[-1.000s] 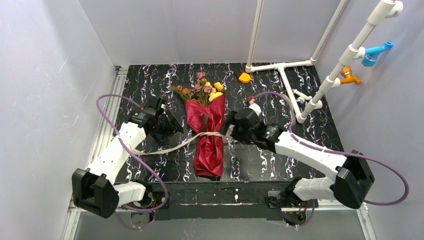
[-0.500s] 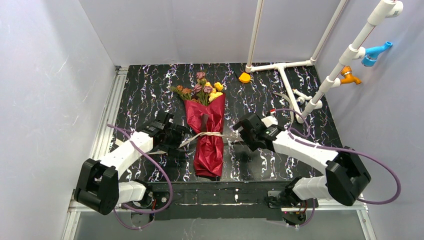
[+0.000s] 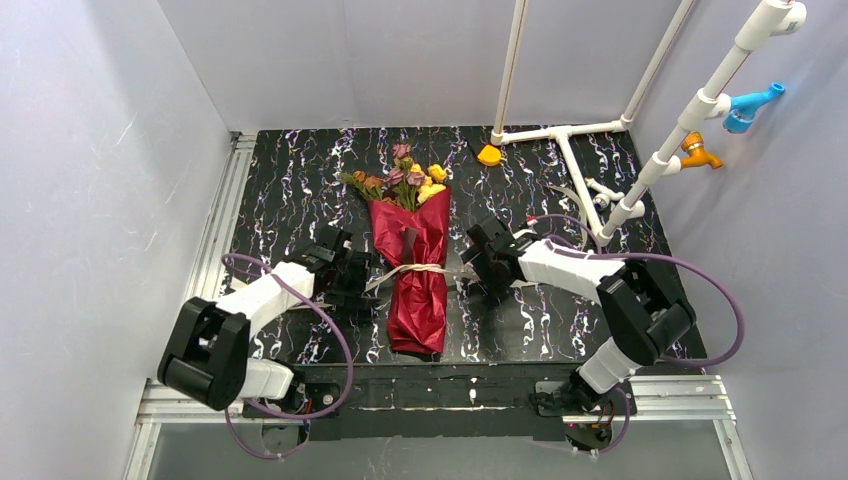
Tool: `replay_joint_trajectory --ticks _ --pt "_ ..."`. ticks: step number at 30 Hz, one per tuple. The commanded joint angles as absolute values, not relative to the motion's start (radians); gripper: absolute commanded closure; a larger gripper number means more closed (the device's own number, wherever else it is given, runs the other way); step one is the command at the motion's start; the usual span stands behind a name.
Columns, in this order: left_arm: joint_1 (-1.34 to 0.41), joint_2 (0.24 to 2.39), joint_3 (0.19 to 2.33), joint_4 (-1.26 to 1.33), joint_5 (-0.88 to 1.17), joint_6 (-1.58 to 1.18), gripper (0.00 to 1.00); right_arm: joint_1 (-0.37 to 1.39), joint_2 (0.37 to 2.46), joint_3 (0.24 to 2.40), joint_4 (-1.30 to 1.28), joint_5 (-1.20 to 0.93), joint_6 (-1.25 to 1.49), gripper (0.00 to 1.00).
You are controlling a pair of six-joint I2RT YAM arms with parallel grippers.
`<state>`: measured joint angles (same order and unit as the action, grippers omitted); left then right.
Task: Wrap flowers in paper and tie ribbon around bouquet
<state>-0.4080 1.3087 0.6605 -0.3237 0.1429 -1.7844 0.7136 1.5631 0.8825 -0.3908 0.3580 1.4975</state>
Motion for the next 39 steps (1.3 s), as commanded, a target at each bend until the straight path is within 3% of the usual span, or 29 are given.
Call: replay_joint_trajectory --ticks 1,5,11,13,15,22,27,32,39 --pt "-0.411 1.368 0.680 -0.333 0.141 -1.808 0.33 0.710 1.618 0.941 -0.355 0.300 1.440 0.24" --pt "-0.411 1.381 0.691 -0.357 0.098 -1.814 0.38 0.709 1.657 0.953 -0.351 0.271 1.404 0.40" --pt "-0.404 1.469 0.649 -0.235 0.145 -1.822 0.69 0.705 1.688 0.940 -0.326 0.233 1.383 0.84" --pt "-0.404 1.495 0.624 -0.167 0.163 -1.821 0.85 0.701 1.689 0.935 -0.307 0.221 1.363 0.99" --pt "-0.403 1.504 0.605 -0.100 0.179 -1.812 1.00 0.694 1.687 0.930 -0.279 0.209 1.333 0.99" --pt "-0.362 1.477 0.621 -0.064 0.215 -1.686 1.00 0.685 1.565 0.828 -0.004 0.197 1.044 0.99" --pt "-0.122 1.413 0.550 -0.154 0.294 -1.449 1.00 0.467 1.438 0.628 0.203 -0.035 0.951 0.99" --pt "0.178 1.399 0.507 -0.234 0.348 -1.163 1.00 0.309 1.341 0.494 0.212 -0.128 0.860 0.99" --pt "0.304 1.413 0.546 -0.267 0.369 -1.034 1.00 0.207 1.272 0.452 0.180 -0.158 0.818 0.99"
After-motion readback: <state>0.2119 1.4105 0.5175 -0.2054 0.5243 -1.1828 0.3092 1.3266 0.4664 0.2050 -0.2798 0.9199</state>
